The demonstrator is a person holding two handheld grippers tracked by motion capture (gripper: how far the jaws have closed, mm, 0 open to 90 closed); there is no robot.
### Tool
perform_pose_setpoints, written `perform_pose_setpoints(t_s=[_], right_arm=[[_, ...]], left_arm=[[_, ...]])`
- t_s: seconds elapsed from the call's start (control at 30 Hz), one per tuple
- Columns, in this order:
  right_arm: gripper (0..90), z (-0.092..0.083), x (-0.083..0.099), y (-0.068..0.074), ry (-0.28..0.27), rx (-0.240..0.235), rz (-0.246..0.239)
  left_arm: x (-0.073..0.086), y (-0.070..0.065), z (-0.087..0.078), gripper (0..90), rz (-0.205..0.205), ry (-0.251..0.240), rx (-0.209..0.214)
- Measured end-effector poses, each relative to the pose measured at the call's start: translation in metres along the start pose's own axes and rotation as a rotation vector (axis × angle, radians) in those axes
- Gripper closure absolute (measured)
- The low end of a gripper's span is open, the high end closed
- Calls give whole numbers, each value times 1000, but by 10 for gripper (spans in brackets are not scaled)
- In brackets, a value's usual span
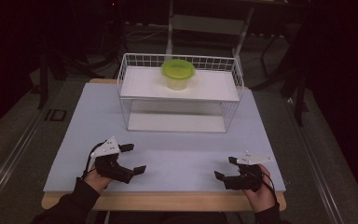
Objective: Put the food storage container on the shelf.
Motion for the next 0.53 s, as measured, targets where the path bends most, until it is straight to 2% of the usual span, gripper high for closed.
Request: perform_pose_setpoints(t_s=[0.1,0.2,0.27,0.53], right_arm=[[177,3,2,0,16,6,-7],[177,5,5,-2,32,11,1],[177,5,6,-3,32,14,1],[177,5,6,-5,35,26,-5]], left_arm=[[0,-2,1,22,-5,2,9],[2,-4,3,22,7,18,17],[2,-5,4,22,19,26,15],[5,-3,5,22,13,40,13]])
Point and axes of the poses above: each handheld gripper's, and its own axes: z roughly forward along the jaws, x roughly out of its underside, y roughly to its left, the point moved 6 cm from there along z, roughly forward along the jaws, and after that the axes turned 4 degrees about -y, right-handed, at the moved point
